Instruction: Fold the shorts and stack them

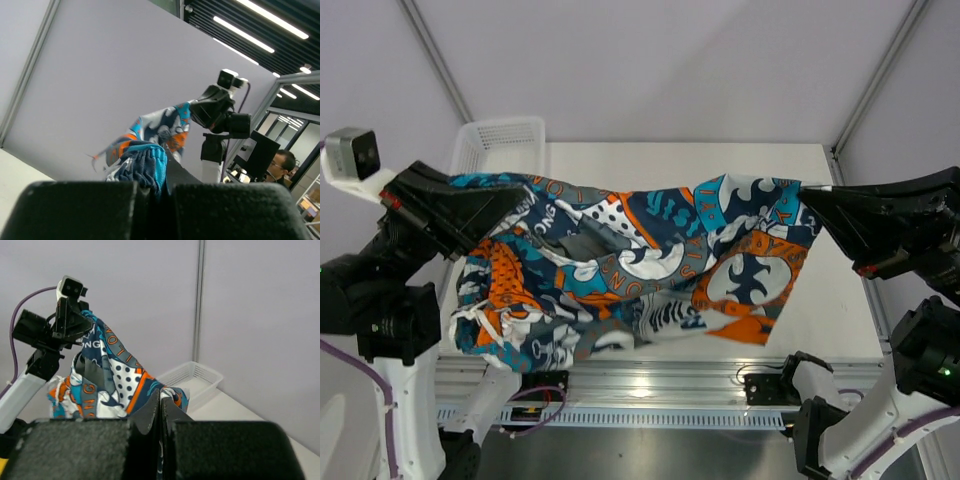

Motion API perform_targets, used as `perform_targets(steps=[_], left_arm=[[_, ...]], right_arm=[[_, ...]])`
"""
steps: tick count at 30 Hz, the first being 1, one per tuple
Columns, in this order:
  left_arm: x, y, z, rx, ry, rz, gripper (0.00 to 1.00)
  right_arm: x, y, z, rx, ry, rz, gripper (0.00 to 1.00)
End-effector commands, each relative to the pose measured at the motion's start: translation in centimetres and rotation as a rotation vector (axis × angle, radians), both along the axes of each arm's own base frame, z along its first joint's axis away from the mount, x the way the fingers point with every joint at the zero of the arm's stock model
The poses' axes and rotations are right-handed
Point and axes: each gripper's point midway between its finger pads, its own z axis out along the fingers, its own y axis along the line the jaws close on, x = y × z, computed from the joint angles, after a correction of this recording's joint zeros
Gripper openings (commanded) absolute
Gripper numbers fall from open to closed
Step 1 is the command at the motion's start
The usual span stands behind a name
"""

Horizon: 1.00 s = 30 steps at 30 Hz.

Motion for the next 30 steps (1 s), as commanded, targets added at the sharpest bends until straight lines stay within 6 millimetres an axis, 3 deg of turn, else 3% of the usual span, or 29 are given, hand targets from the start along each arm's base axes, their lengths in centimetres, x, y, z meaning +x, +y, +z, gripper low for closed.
perform_targets(steps=[1,3,4,6,7,8,9,10,11,12,13,14,15,16,17,18,21,22,27,28,29,30], left_arm=[[10.5,-0.4,-2.5,0.020,0.256,0.021,0.00],[14.1,-0.5,-2.9,0.011,0.295,0.003,0.00],[18.0,-0.7,-4.7,0.011,0.366,-0.005,0.00],[21.2,-0.7,-6.2,0.016,0.393,-0.001,0.00],[22.7,-0.9,-7.4,0.025,0.421,0.003,0.00],[25.1,-1.0,-9.7,0.039,0.458,0.016,0.00],[26.4,-1.0,-11.7,0.043,0.499,0.021,0.00],[27.3,-1.1,-13.1,0.041,0.523,0.025,0.00],[28.4,-1.4,-14.4,0.038,0.527,0.020,0.00],[29.6,-1.7,-18.3,0.044,0.604,0.015,0.00],[30.1,-2.0,-19.6,0.047,0.619,0.011,0.00],[30.4,-2.7,-20.7,0.056,0.608,0.002,0.00],[31.7,-3.2,-24.9,0.065,0.691,0.003,0.00],[32.2,-3.7,-26.3,0.072,0.706,-0.001,0.00],[32.4,-4.7,-27.8,0.080,0.701,-0.018,0.00],[33.8,-5.2,-30.8,0.079,0.754,-0.023,0.00],[35.3,-7.2,-32.7,0.043,0.746,-0.094,0.00],[37.1,-7.8,-34.1,0.031,0.764,-0.110,0.00],[41.9,-9.5,-37.0,0.017,0.793,-0.144,0.00],[43.1,-9.8,-36.2,0.019,0.766,-0.141,0.00],[44.7,-10.0,-37.5,0.037,0.792,-0.126,0.00],[45.8,-10.2,-36.8,0.042,0.774,-0.117,0.00]], right_arm=[[9.4,-4.6,-1.6,0.158,0.295,-0.047,0.00],[13.0,-6.6,-3.6,0.187,0.380,-0.080,0.00],[15.8,-8.0,-6.3,0.231,0.491,-0.093,0.00],[18.1,-9.8,-9.5,0.258,0.562,-0.139,0.00],[19.5,-10.6,-13.0,0.291,0.643,-0.146,0.00],[20.1,-11.2,-14.9,0.309,0.681,-0.156,0.00],[20.8,-11.8,-16.9,0.328,0.717,-0.166,0.00],[21.8,-12.3,-21.1,0.359,0.793,-0.167,0.00],[22.2,-12.6,-23.3,0.375,0.832,-0.169,0.00],[22.6,-12.9,-25.6,0.393,0.875,-0.174,0.00],[23.1,-13.3,-27.7,0.402,0.891,-0.192,0.00],[23.3,-13.4,-32.3,0.445,0.982,-0.200,0.00],[23.3,-13.5,-34.4,0.469,1.012,-0.209,0.00],[23.8,-14.0,-35.9,0.481,0.987,-0.242,0.00],[23.6,-13.9,-39.5,0.540,1.061,-0.257,0.00],[24.0,-14.3,-40.1,0.549,1.024,-0.274,0.00],[24.9,-15.2,-43.8,0.626,1.074,-0.365,0.00],[25.5,-15.5,-44.0,0.620,1.050,-0.386,0.00],[30.1,-15.8,-46.0,0.602,1.061,-0.411,0.00],[30.8,-15.9,-46.3,0.602,1.062,-0.410,0.00],[31.5,-15.8,-46.7,0.602,1.071,-0.409,0.00],[32.5,-16.4,-47.8,0.623,1.086,-0.422,0.00]])
